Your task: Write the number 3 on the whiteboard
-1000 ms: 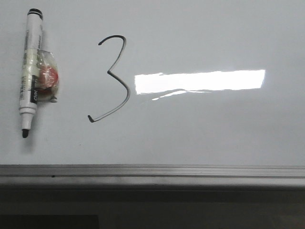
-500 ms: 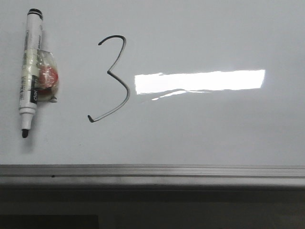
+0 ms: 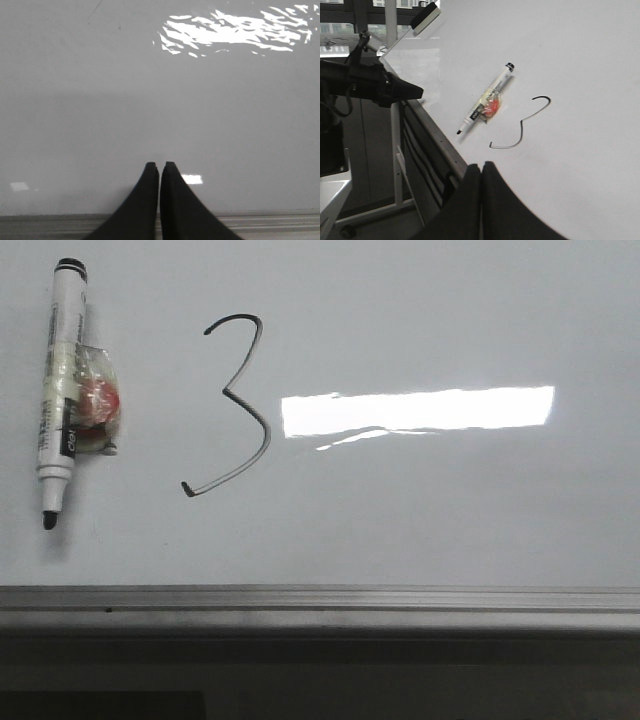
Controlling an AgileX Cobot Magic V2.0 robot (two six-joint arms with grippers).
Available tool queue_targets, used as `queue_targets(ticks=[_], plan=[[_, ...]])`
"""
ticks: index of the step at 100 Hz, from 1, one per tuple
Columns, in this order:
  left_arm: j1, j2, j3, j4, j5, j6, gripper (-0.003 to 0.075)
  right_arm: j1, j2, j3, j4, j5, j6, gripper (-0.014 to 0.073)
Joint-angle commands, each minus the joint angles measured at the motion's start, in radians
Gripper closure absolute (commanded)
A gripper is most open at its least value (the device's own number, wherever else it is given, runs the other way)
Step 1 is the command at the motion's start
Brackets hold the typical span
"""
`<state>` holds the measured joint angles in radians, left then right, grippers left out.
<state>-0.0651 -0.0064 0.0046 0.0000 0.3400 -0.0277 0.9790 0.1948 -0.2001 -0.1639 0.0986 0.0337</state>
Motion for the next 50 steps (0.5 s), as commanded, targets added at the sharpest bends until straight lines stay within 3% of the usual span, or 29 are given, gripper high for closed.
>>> queue_targets(ticks=[1, 21, 33, 50], plan=[[0.003, -0.024, 0.034, -0.008, -0.047, -0.001, 0.0741, -0.083, 0.010, -0.026, -0.014, -0.099, -0.004, 0.0648], [0.003, -0.024, 0.034, -0.008, -0.047, -0.001, 0.0741, -0.440, 0.040, -0.021, -0.012, -0.152, -0.004, 0.0648], [0.003, -0.024, 0.034, -0.008, -0.047, -0.001, 0.0741, -0.683, 0.044, -0.016, 0.060, -0.154, -0.003, 0.0648], [0.003, -0.024, 0.034, -0.008, -0.047, -0.001, 0.0741, -0.895, 0.035, 0.045, 0.091, -0.171, 0.000, 0.0648]])
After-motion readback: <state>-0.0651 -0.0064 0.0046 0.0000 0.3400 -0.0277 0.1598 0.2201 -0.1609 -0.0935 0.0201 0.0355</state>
